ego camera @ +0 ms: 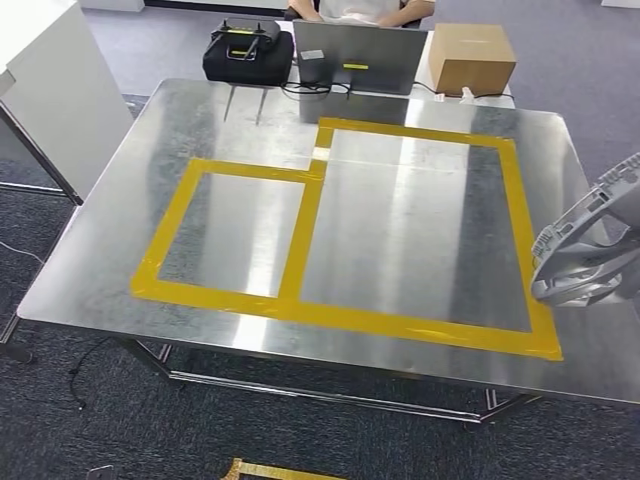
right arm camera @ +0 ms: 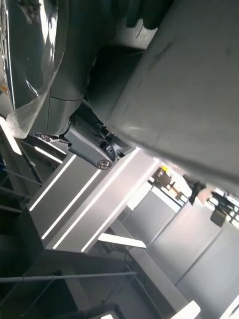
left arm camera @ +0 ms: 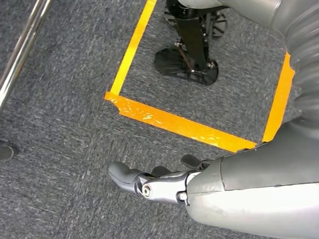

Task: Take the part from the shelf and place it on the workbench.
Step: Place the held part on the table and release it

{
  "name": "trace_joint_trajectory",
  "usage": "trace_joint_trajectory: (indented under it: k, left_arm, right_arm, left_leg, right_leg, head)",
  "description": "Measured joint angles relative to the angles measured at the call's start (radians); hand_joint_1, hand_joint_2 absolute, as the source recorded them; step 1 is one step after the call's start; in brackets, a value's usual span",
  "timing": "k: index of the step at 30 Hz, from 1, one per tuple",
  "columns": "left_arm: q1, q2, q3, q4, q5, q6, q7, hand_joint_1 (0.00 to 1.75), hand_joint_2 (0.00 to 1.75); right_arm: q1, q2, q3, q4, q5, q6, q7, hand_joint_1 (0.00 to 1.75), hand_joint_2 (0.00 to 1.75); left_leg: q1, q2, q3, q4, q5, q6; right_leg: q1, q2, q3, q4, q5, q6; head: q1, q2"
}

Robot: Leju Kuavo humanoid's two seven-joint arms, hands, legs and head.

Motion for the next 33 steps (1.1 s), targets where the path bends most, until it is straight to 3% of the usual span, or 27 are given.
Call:
trace_joint_trajectory:
  k: [1, 4, 6, 9, 10, 11, 12, 14, 16, 21, 23, 24, 26, 28, 29, 30, 32, 33]
  left_arm:
    - [0.000, 0.002, 0.000, 0.000, 0.001, 0.001, 0.001, 0.00, 1.75]
    - [0.001, 0.008, 0.002, 0.000, 0.004, 0.004, 0.004, 0.00, 1.75]
    - [-0.001, 0.012, 0.003, 0.000, 0.005, 0.004, 0.006, 0.00, 1.75]
    - [0.001, 0.016, 0.003, 0.000, 0.005, 0.005, 0.007, 0.00, 1.75]
    - [0.003, 0.017, 0.004, 0.000, 0.005, 0.005, 0.007, 0.00, 1.75]
    - [0.005, 0.018, 0.004, 0.000, 0.005, 0.005, 0.009, 0.00, 1.75]
    - [0.006, 0.019, 0.004, 0.000, 0.004, 0.005, 0.010, 0.00, 1.75]
    - [0.007, 0.023, 0.005, 0.000, 0.002, 0.005, 0.013, 0.00, 1.75]
    - [0.006, 0.027, 0.005, 0.000, 0.002, 0.006, 0.015, 0.00, 1.75]
    - [0.005, 0.030, 0.005, 0.000, 0.001, 0.006, 0.016, 0.00, 1.75]
    - [0.006, 0.037, 0.005, 0.000, -0.005, 0.009, 0.019, 0.00, 1.75]
    - [0.006, 0.040, 0.005, 0.000, -0.009, 0.010, 0.020, 0.00, 1.75]
    - [0.005, 0.043, 0.005, 0.000, -0.017, 0.012, 0.022, 0.00, 1.75]
    - [0.004, 0.044, 0.005, 0.000, -0.018, 0.016, 0.020, 0.00, 1.75]
    - [0.004, 0.044, 0.005, 0.000, -0.018, 0.018, 0.016, 0.00, 1.75]
    - [0.004, 0.045, 0.005, 0.000, -0.018, 0.021, 0.011, 0.00, 1.75]
    - [0.004, 0.046, 0.005, 0.000, -0.019, 0.025, 0.000, 0.00, 1.75]
    - [0.004, 0.048, 0.005, 0.000, -0.019, 0.027, -0.003, 0.00, 1.75]
  right_arm:
    - [-0.003, 0.000, 0.011, 0.021, 0.044, -0.011, 0.009, 1.75, 1.75]
    - [-0.007, 0.000, 0.060, 0.102, 0.182, -0.035, 0.040, 1.75, 1.75]
    - [-0.016, -0.001, 0.087, 0.141, 0.219, -0.044, 0.050, 1.75, 1.75]
    - [-0.029, -0.001, 0.112, 0.181, 0.245, -0.048, 0.060, 1.75, 1.75]
    - [-0.033, -0.001, 0.121, 0.197, 0.261, -0.046, 0.067, 1.75, 1.75]
    - [-0.037, -0.001, 0.130, 0.214, 0.283, -0.043, 0.075, 1.75, 1.75]
    - [-0.042, -0.001, 0.140, 0.235, 0.308, -0.039, 0.082, 1.75, 1.75]
    - [-0.049, -0.001, 0.164, 0.281, 0.356, -0.029, 0.087, 1.75, 1.75]
    - [-0.053, -0.001, 0.178, 0.308, 0.379, -0.024, 0.087, 1.75, 1.75]
    - [-0.055, 0.000, 0.188, 0.330, 0.391, -0.023, 0.080, 1.75, 1.75]
    - [-0.064, 0.016, 0.243, 0.402, 0.430, -0.023, 0.042, 1.75, 1.75]
    - [-0.072, 0.029, 0.275, 0.436, 0.448, -0.025, 0.023, 1.75, 1.75]
    - [-0.088, 0.058, 0.327, 0.485, 0.469, -0.031, -0.003, 1.75, 1.75]
    - [-0.095, 0.081, 0.351, 0.500, 0.469, -0.039, -0.007, 1.75, 1.75]
    - [-0.099, 0.090, 0.360, 0.506, 0.469, -0.043, -0.006, 1.75, 1.75]
    - [-0.105, 0.096, 0.368, 0.510, 0.468, -0.049, -0.004, 1.75, 1.75]
    - [-0.122, 0.104, 0.379, 0.516, 0.467, -0.062, 0.001, 1.75, 1.75]
    - [-0.132, 0.107, 0.383, 0.518, 0.467, -0.068, 0.004, 1.75, 1.75]
  left_leg:
    - [-0.001, -0.001, -0.001, 0.003, -0.001, -0.005]
    - [-0.002, -0.001, -0.003, 0.007, -0.003, -0.018]
    - [-0.002, 0.000, -0.016, 0.043, -0.029, -0.028]
    - [0.001, 0.002, -0.100, 0.227, -0.114, -0.037]
    - [0.001, 0.002, -0.126, 0.279, -0.129, -0.036]
    - [0.000, 0.002, -0.137, 0.298, -0.125, -0.034]
    - [0.000, 0.002, -0.129, 0.278, -0.102, -0.030]
    - [-0.003, 0.002, -0.073, 0.155, -0.028, -0.017]
    - [-0.005, 0.001, -0.032, 0.064, 0.016, -0.008]
    - [-0.008, 0.002, -0.017, 0.030, 0.013, -0.005]
    - [-0.005, 0.003, -0.008, 0.001, 0.013, 0.004]
    - [-0.003, 0.004, -0.006, -0.007, 0.017, 0.008]
    - [-0.001, 0.004, -0.006, -0.012, 0.021, 0.013]
    - [-0.001, 0.004, -0.006, -0.012, 0.021, 0.014]
    - [0.000, 0.004, -0.006, -0.011, 0.020, 0.013]
    - [0.000, 0.003, -0.005, -0.009, 0.019, 0.012]
    - [-0.001, 0.000, -0.007, -0.003, 0.015, 0.005]
    - [-0.002, -0.001, -0.009, 0.000, 0.014, 0.000]
  right_leg:
    - [0.001, 0.001, 0.018, -0.032, 0.005, -0.004]
    - [0.004, 0.003, 0.024, -0.040, 0.002, -0.024]
    - [0.001, 0.001, 0.028, -0.041, 0.002, -0.036]
    - [0.004, -0.003, 0.032, -0.042, 0.000, -0.047]
    - [0.006, -0.003, 0.032, -0.042, -0.001, -0.049]
    - [0.008, -0.003, 0.034, -0.042, -0.002, -0.050]
    - [0.010, -0.003, 0.036, -0.042, -0.003, -0.051]
    - [0.014, -0.002, 0.040, -0.042, -0.004, -0.052]
    - [0.015, -0.001, 0.043, -0.042, -0.005, -0.052]
    - [0.018, -0.001, 0.041, -0.041, -0.006, -0.050]
    - [0.019, -0.001, 0.026, -0.026, -0.020, -0.037]
    - [0.017, -0.001, 0.007, 0.008, -0.041, -0.029]
    - [0.015, -0.001, -0.054, 0.136, -0.103, -0.018]
    - [0.013, -0.001, -0.098, 0.228, -0.126, -0.012]
    - [0.011, -0.001, -0.095, 0.219, -0.109, -0.011]
    - [0.009, -0.002, -0.073, 0.173, -0.077, -0.010]
    - [0.007, -0.003, -0.004, 0.034, -0.019, -0.010]
    - [0.008, -0.003, 0.022, -0.013, -0.007, -0.014]
  head:
    - [0.000, 0.000]
    - [0.000, 0.000]
    - [-0.003, 0.000]
    - [-0.007, 0.000]
    - [-0.007, 0.000]
    - [-0.007, 0.000]
    - [-0.007, 0.000]
    - [-0.007, 0.000]
    - [-0.008, 0.000]
    - [-0.007, 0.000]
    - [-0.004, 0.000]
    - [-0.002, 0.000]
    - [0.002, 0.000]
    - [0.001, 0.000]
    - [0.002, 0.000]
    - [0.001, 0.000]
    - [0.002, 0.000]
    - [0.001, 0.000]
